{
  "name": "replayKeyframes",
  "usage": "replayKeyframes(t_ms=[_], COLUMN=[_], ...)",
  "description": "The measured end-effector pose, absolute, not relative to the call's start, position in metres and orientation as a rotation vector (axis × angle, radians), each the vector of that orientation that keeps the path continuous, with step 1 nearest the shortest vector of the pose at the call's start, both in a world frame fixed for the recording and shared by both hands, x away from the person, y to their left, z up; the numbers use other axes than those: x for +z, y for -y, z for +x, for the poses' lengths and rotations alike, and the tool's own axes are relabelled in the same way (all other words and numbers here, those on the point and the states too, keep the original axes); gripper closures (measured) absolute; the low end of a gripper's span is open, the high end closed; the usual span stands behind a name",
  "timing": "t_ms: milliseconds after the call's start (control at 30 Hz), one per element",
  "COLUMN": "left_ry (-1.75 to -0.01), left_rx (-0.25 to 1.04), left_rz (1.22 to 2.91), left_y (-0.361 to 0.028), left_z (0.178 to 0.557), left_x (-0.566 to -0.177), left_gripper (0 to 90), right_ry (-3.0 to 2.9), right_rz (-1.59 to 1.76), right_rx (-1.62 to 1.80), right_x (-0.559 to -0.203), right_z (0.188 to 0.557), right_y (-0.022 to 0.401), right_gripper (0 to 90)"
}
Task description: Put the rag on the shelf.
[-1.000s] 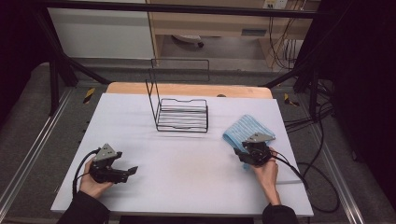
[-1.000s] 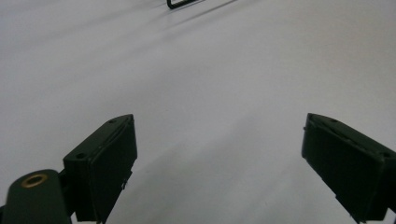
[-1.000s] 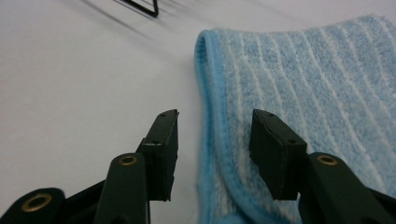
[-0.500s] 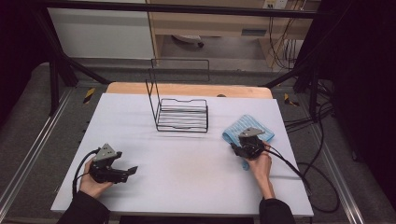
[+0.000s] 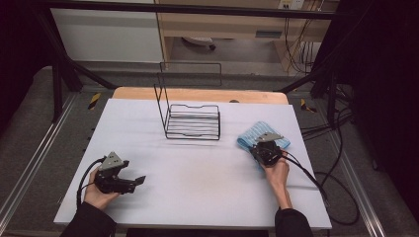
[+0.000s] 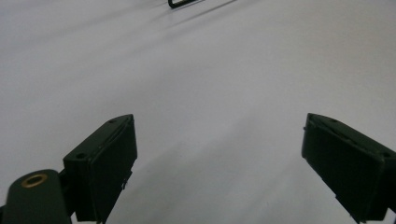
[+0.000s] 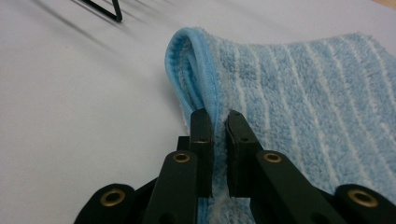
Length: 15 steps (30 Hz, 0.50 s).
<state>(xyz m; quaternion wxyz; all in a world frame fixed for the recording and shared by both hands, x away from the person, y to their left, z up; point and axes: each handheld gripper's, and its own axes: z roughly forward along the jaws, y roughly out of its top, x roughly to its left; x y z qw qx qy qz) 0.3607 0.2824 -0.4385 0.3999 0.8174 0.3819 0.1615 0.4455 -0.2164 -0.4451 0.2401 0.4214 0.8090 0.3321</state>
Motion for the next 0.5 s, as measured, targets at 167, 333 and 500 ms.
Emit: replayKeyframes(t_ms=[167,333,500], left_ry=[-0.967,-0.966,-0.967], left_rx=[0.408,0.41,0.41], left_rz=[2.064,2.065,2.064], left_y=[-0.283,-0.283,-0.283], left_z=[0.361,0.36,0.36], left_x=[-0.438,-0.438,-0.438], left_gripper=[10.3,10.3,10.3], right_ry=[-2.232,-2.275,-2.316], right_rz=[1.157,1.115,1.09], right_rx=[0.948,1.016,1.048], right_x=[-0.44,-0.433,-0.431], right_z=[0.442,0.432,0.42], right_y=[0.214,0.203,0.195], right_gripper=[84.9,84.9,84.9])
